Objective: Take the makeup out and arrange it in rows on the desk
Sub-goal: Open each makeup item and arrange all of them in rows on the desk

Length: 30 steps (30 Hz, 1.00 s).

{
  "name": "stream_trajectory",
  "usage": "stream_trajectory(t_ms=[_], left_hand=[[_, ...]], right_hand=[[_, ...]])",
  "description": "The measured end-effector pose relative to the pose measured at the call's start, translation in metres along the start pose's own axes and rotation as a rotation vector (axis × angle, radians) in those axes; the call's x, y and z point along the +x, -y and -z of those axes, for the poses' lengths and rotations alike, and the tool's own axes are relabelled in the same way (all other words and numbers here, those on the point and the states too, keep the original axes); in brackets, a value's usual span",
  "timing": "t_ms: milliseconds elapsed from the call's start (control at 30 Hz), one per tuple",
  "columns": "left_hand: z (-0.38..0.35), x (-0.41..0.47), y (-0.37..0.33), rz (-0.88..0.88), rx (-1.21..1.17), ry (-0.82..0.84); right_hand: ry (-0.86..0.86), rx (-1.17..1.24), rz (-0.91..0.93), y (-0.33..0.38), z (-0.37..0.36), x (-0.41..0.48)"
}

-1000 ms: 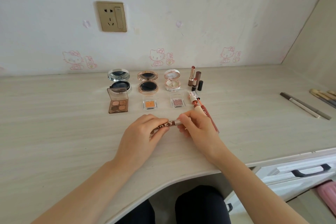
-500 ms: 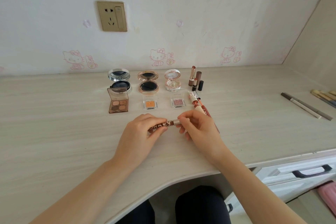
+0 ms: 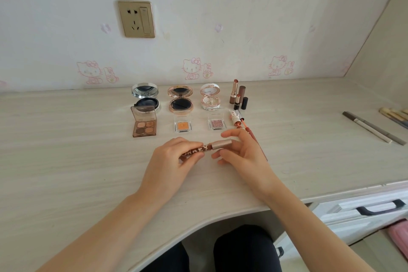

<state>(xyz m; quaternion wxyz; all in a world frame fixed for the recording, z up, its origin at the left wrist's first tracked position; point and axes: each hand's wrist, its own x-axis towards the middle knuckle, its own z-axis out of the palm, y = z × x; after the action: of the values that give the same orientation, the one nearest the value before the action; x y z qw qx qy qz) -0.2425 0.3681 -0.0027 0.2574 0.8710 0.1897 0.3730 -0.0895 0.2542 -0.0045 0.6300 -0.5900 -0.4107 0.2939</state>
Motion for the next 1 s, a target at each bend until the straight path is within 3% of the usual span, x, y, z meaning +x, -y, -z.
stream_trajectory(t_ms=[400, 700, 1000], left_hand=[[0.0, 0.0, 0.002, 0.03, -0.005, -0.02], [0.0, 0.001, 0.002, 0.039, -0.041, -0.053], [-0.001, 0.001, 0.002, 0.01, -0.026, -0.049]], right_hand=[[-0.013, -0.063, 0.045, 0.005, -0.001, 0.0], [-0.084, 0.133, -0.082, 0.009, 0.0, 0.003], [-0.135, 0.138, -0.006, 0.028, 0.015, 0.009]])
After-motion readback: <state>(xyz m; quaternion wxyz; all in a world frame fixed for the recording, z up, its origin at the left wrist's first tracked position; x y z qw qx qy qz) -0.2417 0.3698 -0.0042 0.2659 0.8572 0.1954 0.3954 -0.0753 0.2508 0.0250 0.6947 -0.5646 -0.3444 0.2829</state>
